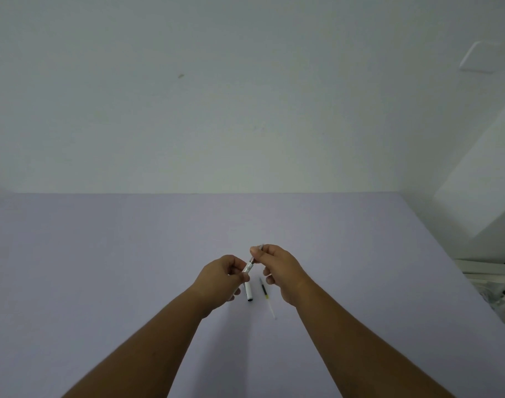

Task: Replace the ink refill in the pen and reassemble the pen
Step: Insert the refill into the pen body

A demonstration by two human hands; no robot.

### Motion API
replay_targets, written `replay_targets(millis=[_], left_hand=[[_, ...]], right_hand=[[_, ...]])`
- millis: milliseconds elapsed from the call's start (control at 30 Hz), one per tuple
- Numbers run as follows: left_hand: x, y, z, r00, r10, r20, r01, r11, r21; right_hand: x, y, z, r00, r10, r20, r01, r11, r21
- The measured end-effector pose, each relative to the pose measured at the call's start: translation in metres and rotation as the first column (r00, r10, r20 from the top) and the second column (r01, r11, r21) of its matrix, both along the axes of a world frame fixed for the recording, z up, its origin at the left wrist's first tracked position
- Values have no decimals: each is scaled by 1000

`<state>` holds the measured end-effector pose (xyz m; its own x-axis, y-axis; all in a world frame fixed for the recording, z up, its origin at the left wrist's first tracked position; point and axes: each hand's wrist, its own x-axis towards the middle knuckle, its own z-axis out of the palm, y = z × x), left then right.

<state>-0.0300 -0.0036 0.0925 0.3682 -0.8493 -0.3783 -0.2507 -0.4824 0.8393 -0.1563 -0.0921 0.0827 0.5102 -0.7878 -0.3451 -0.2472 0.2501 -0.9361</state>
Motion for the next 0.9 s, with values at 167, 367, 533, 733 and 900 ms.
replay_targets(millis=[167, 367, 533, 733, 900], left_hand=[[-2, 1, -2, 999, -38, 35, 38, 999, 10], [3, 2, -2, 1000, -15, 19, 15, 1000, 19], [1, 4, -5, 999, -32, 27, 31, 999, 21], [0, 5, -6, 999, -45, 31, 44, 999, 30], [-1, 4, -8, 1000, -21, 10, 21, 999, 37]], right_hand=[[-2, 0, 0, 997, -19, -79, 19, 1000, 7], [-2, 0, 2, 999, 23, 34, -25, 998, 54], [-1, 1, 2, 994, 21, -109, -17, 999, 35], [-4, 0, 2, 995, 32, -95, -29, 999, 31], [-5, 0, 1, 996, 42, -82, -37, 997, 72]])
